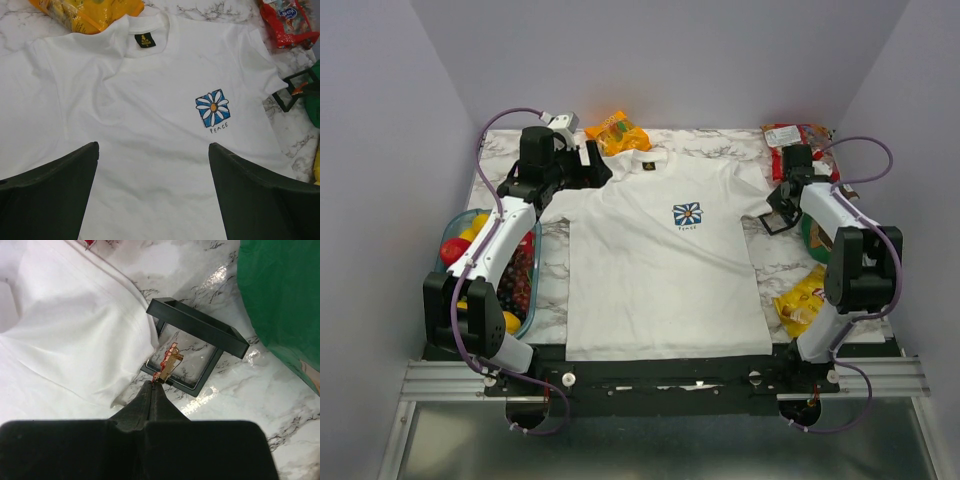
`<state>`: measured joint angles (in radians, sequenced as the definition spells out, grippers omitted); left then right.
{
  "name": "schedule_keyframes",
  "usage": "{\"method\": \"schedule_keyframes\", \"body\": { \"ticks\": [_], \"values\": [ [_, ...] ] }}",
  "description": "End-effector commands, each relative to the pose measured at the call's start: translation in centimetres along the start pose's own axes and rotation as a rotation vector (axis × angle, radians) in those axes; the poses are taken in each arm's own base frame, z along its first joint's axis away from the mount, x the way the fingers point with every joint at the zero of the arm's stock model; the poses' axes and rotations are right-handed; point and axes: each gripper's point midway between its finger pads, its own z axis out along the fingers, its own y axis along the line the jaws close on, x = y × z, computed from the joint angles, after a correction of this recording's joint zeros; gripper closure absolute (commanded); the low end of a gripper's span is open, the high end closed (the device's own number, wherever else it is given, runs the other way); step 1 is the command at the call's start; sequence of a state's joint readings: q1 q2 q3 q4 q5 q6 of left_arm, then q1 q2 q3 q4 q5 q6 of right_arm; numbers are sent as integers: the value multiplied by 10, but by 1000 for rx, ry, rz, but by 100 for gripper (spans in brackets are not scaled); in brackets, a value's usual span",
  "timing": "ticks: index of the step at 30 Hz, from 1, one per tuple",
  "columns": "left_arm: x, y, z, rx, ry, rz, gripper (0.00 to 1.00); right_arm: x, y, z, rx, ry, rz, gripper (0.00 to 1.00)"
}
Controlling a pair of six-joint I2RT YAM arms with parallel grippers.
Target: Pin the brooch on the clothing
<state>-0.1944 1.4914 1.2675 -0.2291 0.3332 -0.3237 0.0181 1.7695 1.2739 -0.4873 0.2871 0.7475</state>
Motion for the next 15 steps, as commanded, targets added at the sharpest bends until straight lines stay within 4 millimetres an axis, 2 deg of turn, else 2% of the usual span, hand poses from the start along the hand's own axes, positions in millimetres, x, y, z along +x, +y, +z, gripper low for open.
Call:
{"method": "schedule_keyframes", "body": {
  "ticks": [1, 3, 5, 7, 8, 9, 10, 11, 12, 14, 15],
  "values": [
    [-8, -21, -6, 117, -35, 25, 1, -16, 10, -29, -28, -55, -18, 99],
    [-11, -33, -8, 173, -57, 55, 1, -16, 23, -41, -82, -48, -26, 99],
    [-4, -52, -9, 250, -46, 91, 2, -11, 41, -53, -141, -40, -51, 99],
    [-1, -65, -12, 297, -51, 162, 2, -6, 65, -72, -220, -36, -93, 100],
    [4, -71, -11, 312, -47, 196, 2, -3, 72, -79, -240, -34, -110, 99],
    [8, -87, -15, 346, -48, 240, 2, 1, 78, -87, -256, -24, -134, 100],
    [17, -93, -14, 358, -41, 301, 2, 4, 93, -102, -301, -31, -158, 100],
    [21, -99, -14, 362, -42, 333, 2, 6, 100, -110, -323, -29, -170, 99],
    [31, -120, -18, 405, -37, 380, 2, 10, 105, -118, -344, -17, -179, 99],
    [46, -129, -19, 414, -34, 461, 2, 17, 122, -142, -417, -18, -190, 99],
    [43, -134, -20, 390, -61, 477, 2, 22, 131, -152, -462, -4, -184, 99]
  ]
}}
